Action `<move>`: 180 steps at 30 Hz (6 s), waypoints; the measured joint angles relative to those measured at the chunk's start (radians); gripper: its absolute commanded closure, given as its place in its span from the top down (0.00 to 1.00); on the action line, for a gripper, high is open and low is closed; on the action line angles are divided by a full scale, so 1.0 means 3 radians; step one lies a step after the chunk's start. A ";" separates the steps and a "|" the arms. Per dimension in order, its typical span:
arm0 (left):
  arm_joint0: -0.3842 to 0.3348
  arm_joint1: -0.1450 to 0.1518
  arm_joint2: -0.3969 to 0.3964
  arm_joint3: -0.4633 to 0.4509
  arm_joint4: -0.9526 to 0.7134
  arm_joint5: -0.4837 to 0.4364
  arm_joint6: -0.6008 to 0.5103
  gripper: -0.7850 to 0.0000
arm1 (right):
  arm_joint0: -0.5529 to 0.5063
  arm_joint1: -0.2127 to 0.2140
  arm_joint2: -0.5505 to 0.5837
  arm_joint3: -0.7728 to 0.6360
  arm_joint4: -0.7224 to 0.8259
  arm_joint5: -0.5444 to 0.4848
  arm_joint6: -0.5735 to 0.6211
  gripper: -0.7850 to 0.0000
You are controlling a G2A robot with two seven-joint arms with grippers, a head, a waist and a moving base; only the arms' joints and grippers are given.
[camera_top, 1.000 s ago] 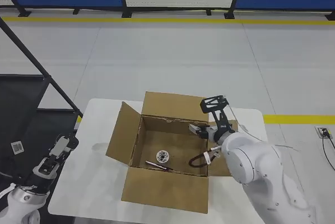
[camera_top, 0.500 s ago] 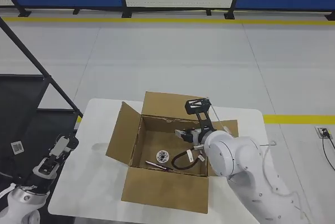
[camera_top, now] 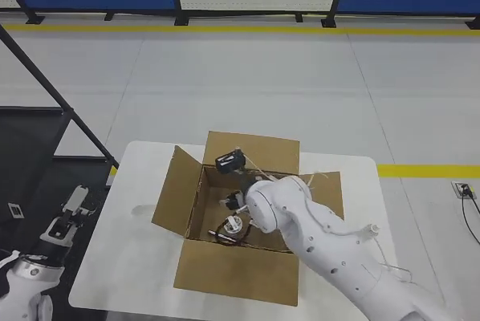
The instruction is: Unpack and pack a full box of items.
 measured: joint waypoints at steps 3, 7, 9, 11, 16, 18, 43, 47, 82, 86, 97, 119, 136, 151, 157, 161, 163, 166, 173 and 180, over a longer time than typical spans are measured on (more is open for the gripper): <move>-0.0006 0.0009 -0.0042 0.0027 -0.0085 0.0035 0.0001 1.00 | 0.0200 -0.0170 -0.0265 0.0375 0.0109 -0.0002 -0.0013 1.00; -0.0018 0.0024 -0.0085 0.0014 -0.0213 0.0072 -0.0065 1.00 | 0.0381 -0.0406 -0.0551 0.0858 0.0272 -0.0046 -0.0013 1.00; -0.0027 0.0031 -0.0090 0.0010 -0.0247 0.0084 -0.0094 1.00 | 0.0433 -0.0504 -0.0640 0.1069 0.0324 -0.0025 -0.0020 1.00; -0.0037 0.0038 -0.0091 0.0005 -0.0260 0.0089 -0.0116 1.00 | 0.0479 -0.0615 -0.0721 0.1323 0.0388 0.0007 -0.0029 1.00; -0.0030 0.0053 -0.0085 -0.0009 -0.0253 0.0073 -0.0134 1.00 | 0.0527 -0.0855 -0.0809 0.1898 0.0586 -0.0062 -0.0195 1.00; -0.0015 0.0056 -0.0085 -0.0020 -0.0240 0.0069 -0.0129 1.00 | 0.0526 -0.0926 -0.0811 0.2075 0.0671 -0.0116 -0.0284 1.00; 0.0021 0.0061 -0.0091 -0.0046 -0.0224 0.0063 -0.0118 1.00 | 0.0630 -0.1383 -0.0699 0.3196 0.0926 -0.0243 -0.0653 0.00; 0.0021 0.0061 -0.0091 -0.0046 -0.0224 0.0063 -0.0118 1.00 | 0.0671 -0.1393 -0.0667 0.3180 0.0886 -0.0131 -0.0706 0.00; 0.0021 0.0061 -0.0091 -0.0046 -0.0224 0.0063 -0.0118 1.00 | -0.2147 0.0036 0.1991 -0.2702 -0.2119 0.0028 0.0661 0.00; 0.0021 0.0061 -0.0091 -0.0046 -0.0224 0.0063 -0.0118 1.00 | -0.2452 0.0070 0.2441 -0.2896 -0.1994 -0.0094 0.0599 0.00; 0.0021 0.0061 -0.0091 -0.0046 -0.0224 0.0063 -0.0118 1.00 | -0.2950 0.0131 0.3296 -0.2654 -0.1385 -0.0455 0.0443 0.00; 0.0021 0.0061 -0.0091 -0.0046 -0.0224 0.0063 -0.0118 1.00 | -0.2889 0.0246 0.3378 -0.1639 -0.1371 -0.0988 0.0567 0.00; 0.0021 0.0061 -0.0091 -0.0046 -0.0224 0.0063 -0.0118 1.00 | -0.2742 0.0294 0.3376 -0.1145 -0.1444 -0.0819 0.0373 0.28; 0.0021 0.0061 -0.0091 -0.0046 -0.0224 0.0063 -0.0118 1.00 | -0.2944 0.0326 0.3451 -0.1322 -0.1301 -0.0711 0.0133 0.49; 0.0021 0.0061 -0.0091 -0.0046 -0.0224 0.0063 -0.0118 1.00 | -0.2977 0.0334 0.3415 -0.1360 -0.1268 -0.0694 0.0066 0.49; 0.0021 0.0061 -0.0091 -0.0046 -0.0224 0.0063 -0.0118 1.00 | -0.2936 0.0344 0.3354 -0.1345 -0.1274 -0.0770 0.0076 0.49; 0.0021 0.0061 -0.0091 -0.0046 -0.0224 0.0063 -0.0118 1.00 | -0.2915 0.0349 0.3301 -0.1331 -0.1298 -0.0822 0.0081 0.57; 0.0021 0.0061 -0.0091 -0.0046 -0.0224 0.0063 -0.0118 1.00 | -0.2853 0.0354 0.3218 -0.1281 -0.1348 -0.0865 0.0145 0.78; 0.0021 0.0061 -0.0091 -0.0046 -0.0224 0.0063 -0.0118 1.00 | -0.2709 0.0364 0.3088 -0.1152 -0.1385 -0.0919 0.0283 1.00; 0.0021 0.0061 -0.0091 -0.0046 -0.0224 0.0063 -0.0118 1.00 | -0.2787 0.0373 0.3058 -0.1378 -0.1456 -0.0791 0.0258 1.00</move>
